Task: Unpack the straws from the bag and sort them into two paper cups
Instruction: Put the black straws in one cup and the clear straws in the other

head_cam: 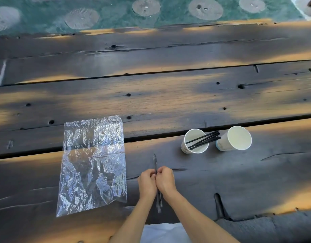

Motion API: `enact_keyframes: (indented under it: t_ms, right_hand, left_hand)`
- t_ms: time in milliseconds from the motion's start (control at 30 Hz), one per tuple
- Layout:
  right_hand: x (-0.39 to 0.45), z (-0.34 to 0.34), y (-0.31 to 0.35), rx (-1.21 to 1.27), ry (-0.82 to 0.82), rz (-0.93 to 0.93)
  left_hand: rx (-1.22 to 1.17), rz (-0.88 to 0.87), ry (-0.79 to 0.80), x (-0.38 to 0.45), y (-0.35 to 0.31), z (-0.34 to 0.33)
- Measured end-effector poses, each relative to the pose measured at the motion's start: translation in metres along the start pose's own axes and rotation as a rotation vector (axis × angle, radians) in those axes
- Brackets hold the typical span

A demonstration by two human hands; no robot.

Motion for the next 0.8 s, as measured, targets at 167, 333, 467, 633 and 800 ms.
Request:
enact_keyframes:
  t_ms: [167, 333, 467, 633, 800]
  right_hand:
    - [0.007, 0.005, -0.005, 0.086, 0.050, -0.054]
    - [0.004, 0.011, -0.008, 0.160, 0.173, -0.007]
    - [-0.006, 0.024, -0.008, 0.238, 0.227, 0.051]
    - [-0.024, 0.048, -0.003, 0.396, 0.197, 0.173]
    - [-0.039, 0.076, -0.010, 0.561, 0.108, 0.215]
  left_hand:
    - [-0.072, 0.031, 0.013, 0.002, 0.003, 0.001]
    - [-0.195, -0.002, 0.106, -0.001, 0.001, -0.005]
    - [-0.265, 0.013, 0.192, -0.006, -0.004, -0.006]
    - [-0.232, -0.080, 0.410, -0.014, -0.020, -0.017]
    - [0.022, -0.192, 0.696, -0.036, -0.039, -0.042]
Point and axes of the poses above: each hand's wrist, its own x-axis towards the middle knuckle, its own z-axis out of the back of the hand, y = z × x, the point moved 8 cm from there along x, towards the middle knuckle, and after that the axes turned 8 degrees about y, right-handed, at the moved point
